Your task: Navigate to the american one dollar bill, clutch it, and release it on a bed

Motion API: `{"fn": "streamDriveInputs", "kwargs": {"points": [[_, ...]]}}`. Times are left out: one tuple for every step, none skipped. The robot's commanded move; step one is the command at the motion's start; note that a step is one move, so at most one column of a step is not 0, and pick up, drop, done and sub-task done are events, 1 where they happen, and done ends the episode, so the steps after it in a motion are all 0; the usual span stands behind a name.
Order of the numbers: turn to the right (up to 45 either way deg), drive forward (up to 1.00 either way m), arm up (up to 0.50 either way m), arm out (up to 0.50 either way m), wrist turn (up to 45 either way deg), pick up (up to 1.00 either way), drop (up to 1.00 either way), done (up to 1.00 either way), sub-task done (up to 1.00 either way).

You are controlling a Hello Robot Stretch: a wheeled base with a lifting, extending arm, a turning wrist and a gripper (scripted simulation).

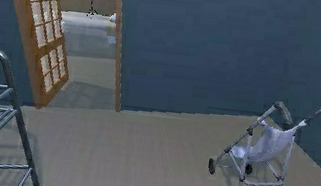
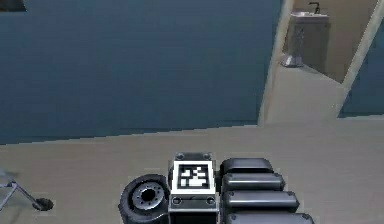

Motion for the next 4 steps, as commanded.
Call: {"fn": "streamDriveInputs", "kwargs": {"points": [[-3.0,0.0,0.0,0.0,0.0,0.0,0.0,0.0,0.0],[0.0,1.0,0.0,0.0,0.0,0.0,0.0,0.0,0.0],[0.0,0.25,0.0,0.0,0.0,0.0,0.0,0.0,0.0],[-33.0,0.0,0.0,0.0,0.0,0.0,0.0,0.0,0.0]]}}
